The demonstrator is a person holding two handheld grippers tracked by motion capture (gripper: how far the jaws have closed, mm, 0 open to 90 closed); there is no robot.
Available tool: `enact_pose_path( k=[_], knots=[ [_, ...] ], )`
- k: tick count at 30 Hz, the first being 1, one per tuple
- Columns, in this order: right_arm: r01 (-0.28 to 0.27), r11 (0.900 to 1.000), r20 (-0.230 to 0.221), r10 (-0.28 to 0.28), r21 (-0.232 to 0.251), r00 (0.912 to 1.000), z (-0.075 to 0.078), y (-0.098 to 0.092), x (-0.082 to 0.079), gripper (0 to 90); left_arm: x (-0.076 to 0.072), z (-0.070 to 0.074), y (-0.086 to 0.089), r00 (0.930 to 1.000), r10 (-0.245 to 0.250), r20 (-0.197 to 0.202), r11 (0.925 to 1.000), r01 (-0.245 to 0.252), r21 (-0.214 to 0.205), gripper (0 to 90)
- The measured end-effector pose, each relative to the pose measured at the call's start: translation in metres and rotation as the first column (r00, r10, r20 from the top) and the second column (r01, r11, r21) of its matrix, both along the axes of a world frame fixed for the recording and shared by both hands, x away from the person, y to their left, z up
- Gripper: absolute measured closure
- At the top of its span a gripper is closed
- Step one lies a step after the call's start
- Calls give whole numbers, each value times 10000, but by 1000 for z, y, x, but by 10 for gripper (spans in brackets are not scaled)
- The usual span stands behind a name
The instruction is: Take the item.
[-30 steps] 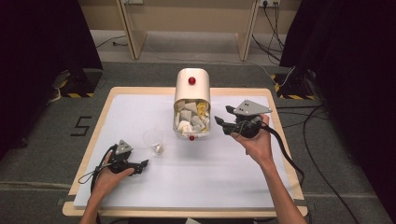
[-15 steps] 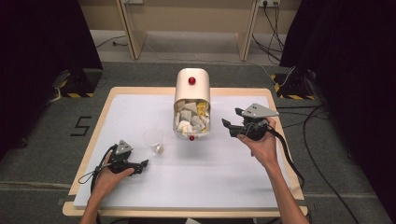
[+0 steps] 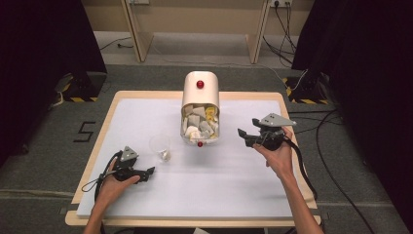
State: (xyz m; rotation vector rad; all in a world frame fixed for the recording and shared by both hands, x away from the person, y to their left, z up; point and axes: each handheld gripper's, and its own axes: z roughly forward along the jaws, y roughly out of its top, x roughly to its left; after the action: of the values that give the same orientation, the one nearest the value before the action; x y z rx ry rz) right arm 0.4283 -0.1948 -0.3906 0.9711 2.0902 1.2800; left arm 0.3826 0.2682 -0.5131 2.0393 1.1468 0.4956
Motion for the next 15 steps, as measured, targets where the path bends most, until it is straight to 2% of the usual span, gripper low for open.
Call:
enact_pose_path(
  k=[7, 15],
  knots=[
    [46, 9999, -251, -50, -141, 9997, -13, -3, -2, 295, 0, 0, 0, 10000, 0, 1, 10000, 0, 3, 99],
    [115, 9987, -865, -157, -489, 9961, -38, -6, -4, 275, 0, 0, 0, 10000, 0, 1, 10000, 0, 3, 100]
  ],
)
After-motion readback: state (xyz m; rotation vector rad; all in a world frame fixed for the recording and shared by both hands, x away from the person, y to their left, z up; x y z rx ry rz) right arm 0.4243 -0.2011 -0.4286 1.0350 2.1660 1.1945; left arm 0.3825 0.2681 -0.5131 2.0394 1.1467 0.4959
